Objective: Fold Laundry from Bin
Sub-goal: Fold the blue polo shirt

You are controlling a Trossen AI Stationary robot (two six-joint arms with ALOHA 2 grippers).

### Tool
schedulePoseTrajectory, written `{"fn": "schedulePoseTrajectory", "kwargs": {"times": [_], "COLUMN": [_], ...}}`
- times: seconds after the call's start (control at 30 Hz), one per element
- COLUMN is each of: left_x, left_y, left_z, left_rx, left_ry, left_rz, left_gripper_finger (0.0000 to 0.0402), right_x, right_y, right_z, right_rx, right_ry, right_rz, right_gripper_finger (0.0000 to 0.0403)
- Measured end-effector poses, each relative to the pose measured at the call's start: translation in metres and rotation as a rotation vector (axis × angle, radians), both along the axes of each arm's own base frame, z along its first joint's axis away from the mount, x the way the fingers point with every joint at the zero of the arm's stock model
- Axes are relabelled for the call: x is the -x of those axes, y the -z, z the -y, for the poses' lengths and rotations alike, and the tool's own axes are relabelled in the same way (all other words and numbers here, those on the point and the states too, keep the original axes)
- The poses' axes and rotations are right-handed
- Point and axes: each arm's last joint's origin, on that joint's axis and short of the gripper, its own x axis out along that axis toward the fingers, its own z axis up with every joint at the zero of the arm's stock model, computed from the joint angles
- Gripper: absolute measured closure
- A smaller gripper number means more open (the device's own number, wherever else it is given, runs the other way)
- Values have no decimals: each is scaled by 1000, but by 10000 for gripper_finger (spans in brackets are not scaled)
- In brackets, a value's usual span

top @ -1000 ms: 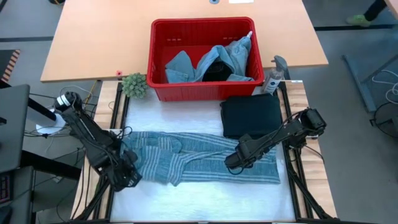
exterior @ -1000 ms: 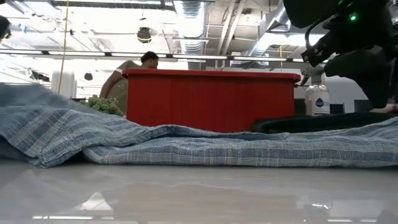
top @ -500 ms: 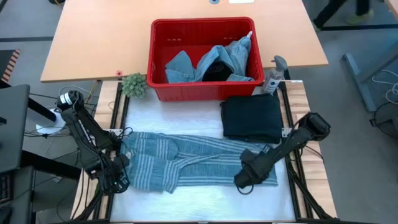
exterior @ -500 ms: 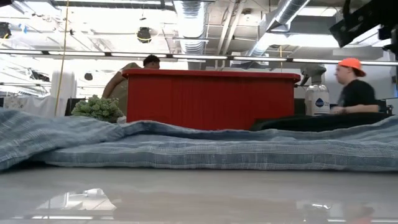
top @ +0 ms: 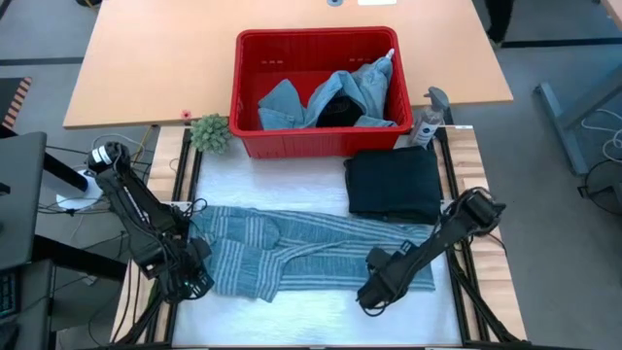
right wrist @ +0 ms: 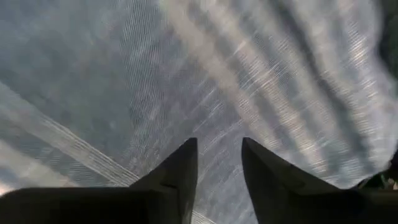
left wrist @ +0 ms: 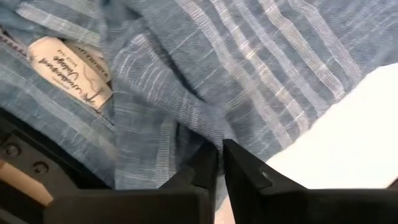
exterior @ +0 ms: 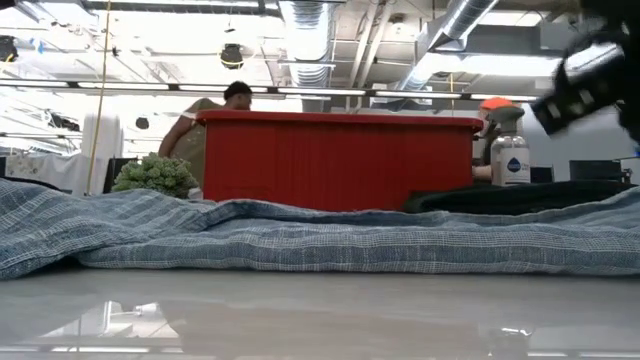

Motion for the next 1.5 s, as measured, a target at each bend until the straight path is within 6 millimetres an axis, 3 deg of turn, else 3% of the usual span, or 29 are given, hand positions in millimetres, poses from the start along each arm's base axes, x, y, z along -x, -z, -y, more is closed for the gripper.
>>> {"fn": "schedulePoseTrajectory", "kwargs": {"times": [0.3,0.6,0.83,0.97,1.23,1.37,1.5], "left_x": [2,1,-14,-25,-43,-49,-51], "left_y": [0,0,-7,-12,-15,-15,-18], "left_z": [2,1,8,8,-6,-12,-13], "left_rx": [63,55,81,57,-77,-126,-141], "left_ry": [30,-6,-48,-88,-195,-154,-79], "left_rz": [-91,-81,198,347,504,506,521], "left_gripper_finger": [332,326,326,326,326,326,326], "right_x": [15,21,23,25,33,10,-19], "right_y": [36,34,31,14,-44,-65,-81], "right_z": [-24,-31,-32,-30,-18,-15,-8], "right_rx": [-67,-79,-64,-65,-98,-163,-114], "right_ry": [9,-19,-26,-32,-46,-187,-415], "right_rz": [-232,-240,-226,-155,86,429,698], "right_gripper_finger": [348,369,363,354,351,351,351]}}
